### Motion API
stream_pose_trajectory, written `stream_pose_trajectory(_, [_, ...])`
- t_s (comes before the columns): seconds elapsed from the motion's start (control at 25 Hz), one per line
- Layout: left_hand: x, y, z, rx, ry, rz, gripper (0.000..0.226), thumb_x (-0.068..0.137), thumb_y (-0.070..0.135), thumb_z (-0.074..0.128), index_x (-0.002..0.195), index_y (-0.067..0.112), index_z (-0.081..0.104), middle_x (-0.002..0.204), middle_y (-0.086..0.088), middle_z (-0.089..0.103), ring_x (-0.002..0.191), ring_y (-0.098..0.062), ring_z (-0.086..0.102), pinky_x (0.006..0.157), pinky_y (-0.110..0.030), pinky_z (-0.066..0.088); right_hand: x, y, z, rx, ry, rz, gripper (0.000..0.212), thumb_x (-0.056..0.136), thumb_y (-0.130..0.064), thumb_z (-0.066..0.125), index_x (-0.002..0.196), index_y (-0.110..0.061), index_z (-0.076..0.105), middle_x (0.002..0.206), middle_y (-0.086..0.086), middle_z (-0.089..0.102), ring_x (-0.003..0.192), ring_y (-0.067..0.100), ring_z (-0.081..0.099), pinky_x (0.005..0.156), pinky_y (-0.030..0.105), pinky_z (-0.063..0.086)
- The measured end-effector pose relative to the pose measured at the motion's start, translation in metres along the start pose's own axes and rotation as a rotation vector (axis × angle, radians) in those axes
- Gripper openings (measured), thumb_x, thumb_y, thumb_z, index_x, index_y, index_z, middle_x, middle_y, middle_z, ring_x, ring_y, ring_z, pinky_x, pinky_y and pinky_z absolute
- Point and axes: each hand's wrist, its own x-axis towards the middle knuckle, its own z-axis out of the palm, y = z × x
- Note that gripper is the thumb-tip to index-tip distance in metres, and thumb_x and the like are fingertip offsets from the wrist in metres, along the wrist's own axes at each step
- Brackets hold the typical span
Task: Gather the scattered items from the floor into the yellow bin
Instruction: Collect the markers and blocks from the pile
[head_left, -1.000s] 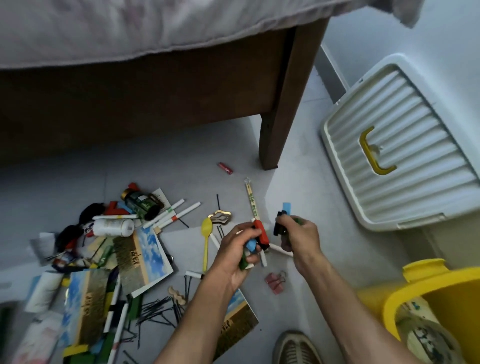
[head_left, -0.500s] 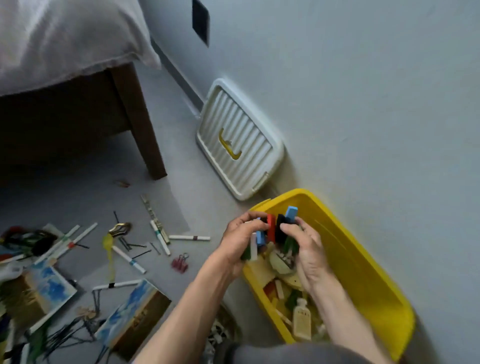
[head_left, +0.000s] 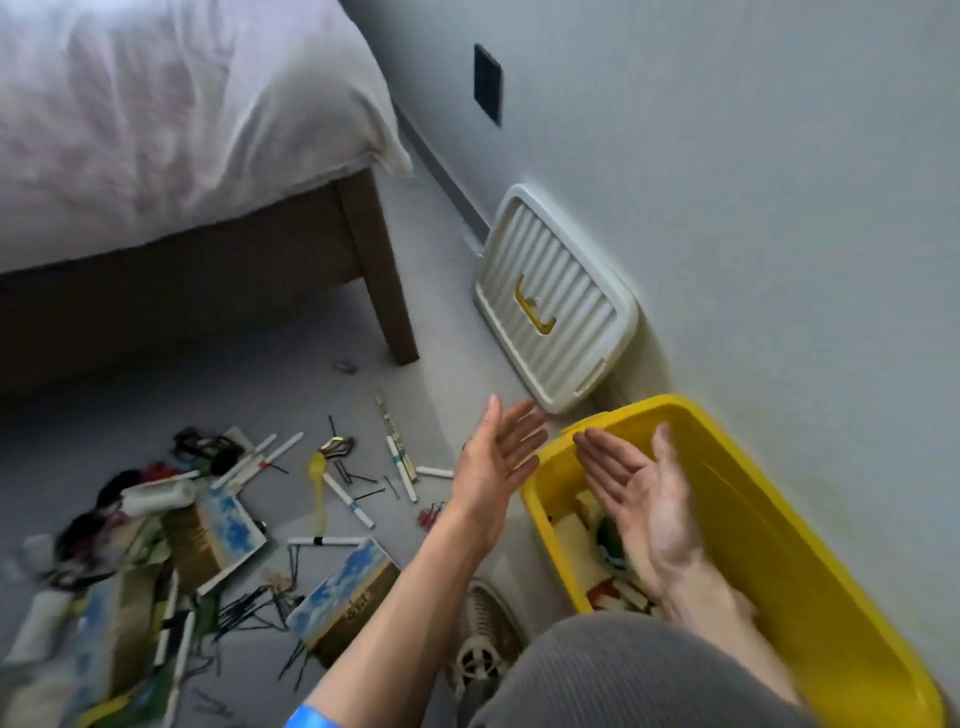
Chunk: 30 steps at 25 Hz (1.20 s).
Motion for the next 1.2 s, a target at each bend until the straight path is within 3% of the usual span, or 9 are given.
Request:
stream_pose_trajectory(0.24, [0.014,0.029,-0.116,-0.157,0.287,0.102,0.053,0.099,0.055,0.032,0.122,0.019,0.063,0.114,0.001,0.072,0.106,-0.016,0.068,0.094,-0.036,0.049,0.065,0.051,0.107,-0.214,-0.188,0.154,0.062,0.091,-0.059,0.038,0.118,-0.009,0.064,0.114,0.005,0.072,0.106,0.023,0.068,0.09,0.038,0.052])
stream_pose_trajectory(0.44, [0.064,0.033,-0.221,-0.178,0.629,0.048,0.04,0.102,0.04,0.039,0.115,0.014,0.065,0.106,-0.007,0.073,0.098,-0.023,0.069,0.079,-0.032,0.051,0.164,0.119,0.178,-0.75,-0.232,0.12,0.017,0.094,-0.034,0.059,0.102,-0.023,0.07,0.106,0.004,0.073,0.087,0.016,0.07,0.072,0.028,0.057])
stream_pose_trajectory(0.48, [0.076,0.034,-0.24,-0.172,0.674,0.036,0.036,0.101,0.037,0.041,0.112,0.013,0.066,0.103,-0.008,0.073,0.095,-0.023,0.069,0.076,-0.032,0.049,0.189,0.132,0.191,-0.876,-0.243,0.063,0.016,0.092,-0.029,0.062,0.106,-0.024,0.068,0.11,0.004,0.071,0.088,0.017,0.069,0.073,0.027,0.056])
stream_pose_trajectory(0.68, [0.101,0.036,-0.326,0.044,0.824,0.051,0.016,0.096,0.015,0.055,0.09,0.023,0.068,0.092,-0.006,0.07,0.085,-0.021,0.064,0.073,-0.028,0.047,0.3,0.19,0.258,-1.577,-0.47,-0.435,0.058,0.092,-0.018,0.056,0.146,-0.023,0.037,0.149,0.005,0.041,0.12,0.029,0.054,0.096,0.034,0.047])
stream_pose_trajectory(0.8, [0.093,0.03,-0.369,0.254,0.893,0.082,0.02,0.093,0.004,0.056,0.095,0.021,0.068,0.095,-0.009,0.066,0.086,-0.024,0.064,0.072,-0.021,0.045,0.352,0.214,0.28,-1.908,-0.558,-0.387,0.068,0.091,-0.014,0.051,0.153,-0.018,0.023,0.163,0.005,0.009,0.141,0.031,0.03,0.108,0.041,0.038])
stream_pose_trajectory(0.88, [0.086,0.026,-0.395,0.557,0.889,0.069,0.025,0.09,0.005,0.059,0.112,0.017,0.066,0.108,-0.007,0.066,0.101,-0.027,0.064,0.078,-0.02,0.045,0.367,0.228,0.283,-2.02,-0.499,-0.357,0.061,0.09,-0.009,0.048,0.149,-0.011,0.033,0.16,0.011,0.021,0.14,0.029,0.032,0.109,0.037,0.035])
stream_pose_trajectory(0.96, [0.083,0.022,-0.415,0.989,0.823,0.087,0.043,0.085,0.009,0.062,0.128,0.014,0.06,0.127,-0.007,0.062,0.116,-0.026,0.057,0.092,-0.027,0.046,0.359,0.24,0.284,-2.112,-0.386,-0.508,0.042,0.088,-0.007,0.046,0.129,-0.004,0.055,0.135,0.022,0.049,0.118,0.034,0.052,0.097,0.036,0.044])
stream_pose_trajectory(1.08, [0.093,0.013,-0.42,1.479,0.652,0.032,0.062,0.084,0.013,0.056,0.144,0.012,0.04,0.145,-0.01,0.043,0.133,-0.03,0.038,0.102,-0.041,0.04,0.322,0.252,0.277,-1.895,-0.407,-0.587,0.019,0.081,-0.004,0.054,0.093,-0.005,0.07,0.101,0.019,0.061,0.09,0.036,0.061,0.077,0.039,0.05])
stream_pose_trajectory(1.2, [0.108,0.011,-0.417,1.726,0.671,-0.128,0.051,0.09,0.016,0.047,0.141,0.014,0.038,0.145,-0.012,0.037,0.128,-0.032,0.036,0.099,-0.043,0.035,0.266,0.256,0.252,-1.453,-0.394,-0.458,0.011,0.071,0.003,0.067,0.076,-0.007,0.068,0.084,0.014,0.063,0.072,0.031,0.062,0.065,0.032,0.049])
